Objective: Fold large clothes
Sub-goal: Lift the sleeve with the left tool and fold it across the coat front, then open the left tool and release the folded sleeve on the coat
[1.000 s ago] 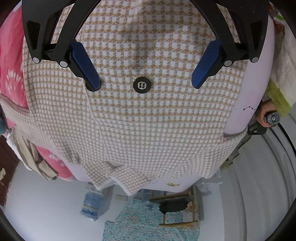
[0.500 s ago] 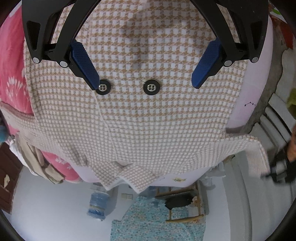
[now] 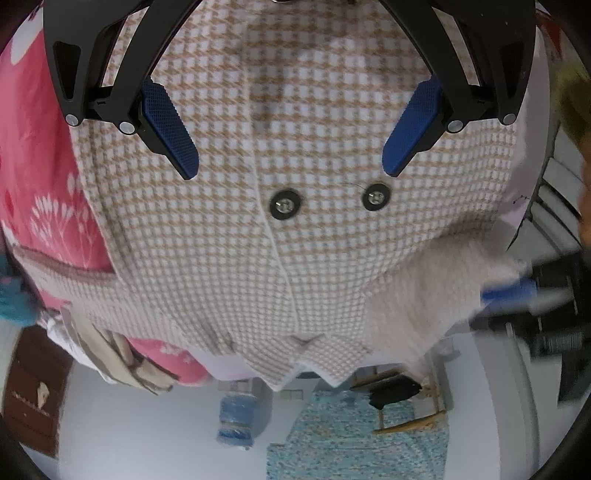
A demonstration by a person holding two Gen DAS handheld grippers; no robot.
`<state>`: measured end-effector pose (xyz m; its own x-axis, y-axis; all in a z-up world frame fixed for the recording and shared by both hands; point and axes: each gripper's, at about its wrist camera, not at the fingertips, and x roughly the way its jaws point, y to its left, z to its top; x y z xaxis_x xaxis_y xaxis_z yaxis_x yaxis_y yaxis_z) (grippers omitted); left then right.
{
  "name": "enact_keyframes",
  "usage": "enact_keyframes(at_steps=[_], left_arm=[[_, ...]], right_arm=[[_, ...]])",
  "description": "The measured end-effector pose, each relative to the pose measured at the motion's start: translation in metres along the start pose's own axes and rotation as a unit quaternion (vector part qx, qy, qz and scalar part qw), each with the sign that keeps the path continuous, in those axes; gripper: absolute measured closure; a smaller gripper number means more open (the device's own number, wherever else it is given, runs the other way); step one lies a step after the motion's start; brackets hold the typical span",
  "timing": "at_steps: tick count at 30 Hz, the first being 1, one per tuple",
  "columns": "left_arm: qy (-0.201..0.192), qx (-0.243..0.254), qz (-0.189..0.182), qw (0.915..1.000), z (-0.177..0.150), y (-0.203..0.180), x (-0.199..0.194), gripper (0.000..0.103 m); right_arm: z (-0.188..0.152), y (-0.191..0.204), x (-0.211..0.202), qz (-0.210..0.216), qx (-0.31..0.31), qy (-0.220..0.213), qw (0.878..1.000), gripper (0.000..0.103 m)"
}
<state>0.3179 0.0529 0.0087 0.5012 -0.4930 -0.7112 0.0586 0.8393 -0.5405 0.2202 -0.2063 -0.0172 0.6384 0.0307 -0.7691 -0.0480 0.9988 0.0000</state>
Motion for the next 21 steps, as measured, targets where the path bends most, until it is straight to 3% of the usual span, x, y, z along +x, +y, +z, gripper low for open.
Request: enact_keyframes(at_steps=[2,9,16,21], left_arm=[[0.009,0.004,0.018,0.9998,-0.008,0.001,0.010,0.038],[0.007,0.014,0.042,0.9990,-0.043,0.007,0.002,0.021],[0.016,0.072,0.102,0.9921,-0.078,0.004,-0.005,0.013],[0.023,0.079,0.121,0.9892,-0.089,0.010,0.003,0.011]], right_arm=[[-0.003,-0.005,0.001,0.002,0.005,0.004,1.000,0.008],[-0.009,-0.009,0.011,0.018,0.003,0.019,1.000,0.008],[-0.018,-0.010,0.029,0.025,0.004,0.043,0.999,0.008],[-0.022,-0.012,0.041,0.028,0.007,0.062,0.998,0.008]])
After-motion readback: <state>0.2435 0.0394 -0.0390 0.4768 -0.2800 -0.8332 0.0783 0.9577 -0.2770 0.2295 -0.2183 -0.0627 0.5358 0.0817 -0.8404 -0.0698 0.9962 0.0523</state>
